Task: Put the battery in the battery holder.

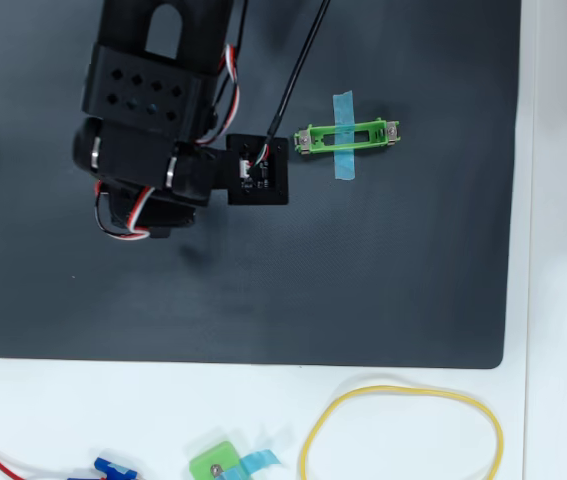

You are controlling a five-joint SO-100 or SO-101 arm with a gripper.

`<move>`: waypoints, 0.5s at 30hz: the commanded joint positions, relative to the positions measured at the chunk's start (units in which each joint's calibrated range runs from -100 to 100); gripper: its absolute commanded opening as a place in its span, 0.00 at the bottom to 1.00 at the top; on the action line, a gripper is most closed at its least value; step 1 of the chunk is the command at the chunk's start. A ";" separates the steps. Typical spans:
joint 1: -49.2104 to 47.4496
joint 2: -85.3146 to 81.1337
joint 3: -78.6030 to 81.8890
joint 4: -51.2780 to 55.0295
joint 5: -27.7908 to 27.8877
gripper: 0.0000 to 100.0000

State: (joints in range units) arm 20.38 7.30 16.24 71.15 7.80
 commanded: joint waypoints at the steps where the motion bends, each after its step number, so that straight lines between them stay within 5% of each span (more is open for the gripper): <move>1: 1.78 -0.26 -2.50 -0.43 0.29 0.20; 15: 1.78 0.25 -2.76 -0.43 2.74 0.20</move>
State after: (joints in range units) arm 21.17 7.72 16.15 71.15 9.72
